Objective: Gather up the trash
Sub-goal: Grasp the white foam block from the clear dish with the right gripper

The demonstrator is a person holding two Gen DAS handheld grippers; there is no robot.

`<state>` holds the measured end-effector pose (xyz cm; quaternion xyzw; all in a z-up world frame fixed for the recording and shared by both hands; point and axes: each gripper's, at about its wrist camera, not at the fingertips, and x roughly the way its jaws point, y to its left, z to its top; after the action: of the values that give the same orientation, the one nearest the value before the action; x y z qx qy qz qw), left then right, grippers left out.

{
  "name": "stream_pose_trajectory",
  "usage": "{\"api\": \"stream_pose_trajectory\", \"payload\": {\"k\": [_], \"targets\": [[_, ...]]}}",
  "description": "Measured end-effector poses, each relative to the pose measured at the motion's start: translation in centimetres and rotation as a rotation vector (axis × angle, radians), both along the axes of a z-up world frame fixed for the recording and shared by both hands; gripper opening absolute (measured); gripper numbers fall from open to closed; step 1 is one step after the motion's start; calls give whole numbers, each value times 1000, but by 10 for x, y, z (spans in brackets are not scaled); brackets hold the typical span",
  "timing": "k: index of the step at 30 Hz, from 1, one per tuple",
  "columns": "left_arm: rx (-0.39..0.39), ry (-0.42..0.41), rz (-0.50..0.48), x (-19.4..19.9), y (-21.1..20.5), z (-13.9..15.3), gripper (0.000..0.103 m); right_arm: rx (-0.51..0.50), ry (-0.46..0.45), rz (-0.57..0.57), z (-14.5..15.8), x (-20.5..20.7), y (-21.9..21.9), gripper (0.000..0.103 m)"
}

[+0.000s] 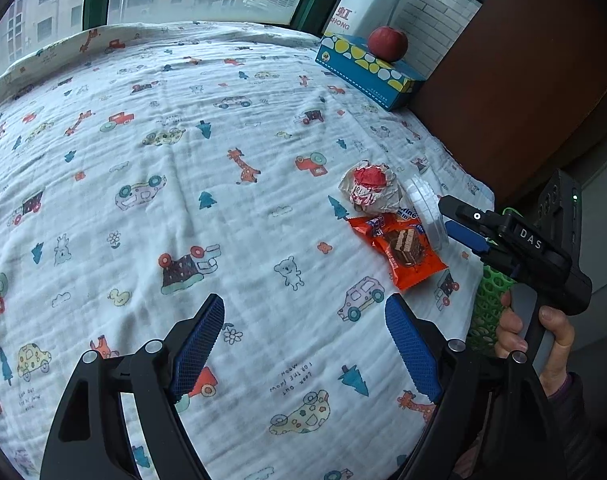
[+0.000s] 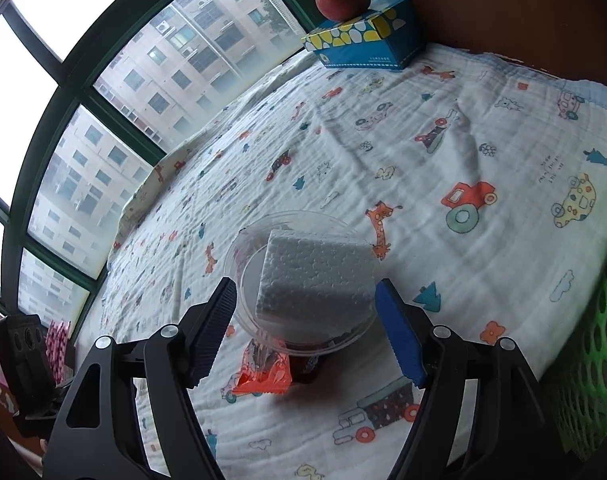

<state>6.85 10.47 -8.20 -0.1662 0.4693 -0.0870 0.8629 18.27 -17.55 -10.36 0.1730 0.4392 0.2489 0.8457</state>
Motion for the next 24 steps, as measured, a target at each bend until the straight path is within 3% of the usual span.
{"api": "stream_pose_trajectory", "payload": {"k": [8, 12, 24], "targets": [[-5, 3, 3, 0, 1, -1, 80, -10, 2, 0, -3, 4, 4, 73], [-3, 5, 2, -1, 0, -1, 80, -30, 2, 1, -5, 5, 6, 63], [-5, 3, 3, -3, 1, 0, 80, -31, -48, -3, 7, -5, 2, 61]]}}
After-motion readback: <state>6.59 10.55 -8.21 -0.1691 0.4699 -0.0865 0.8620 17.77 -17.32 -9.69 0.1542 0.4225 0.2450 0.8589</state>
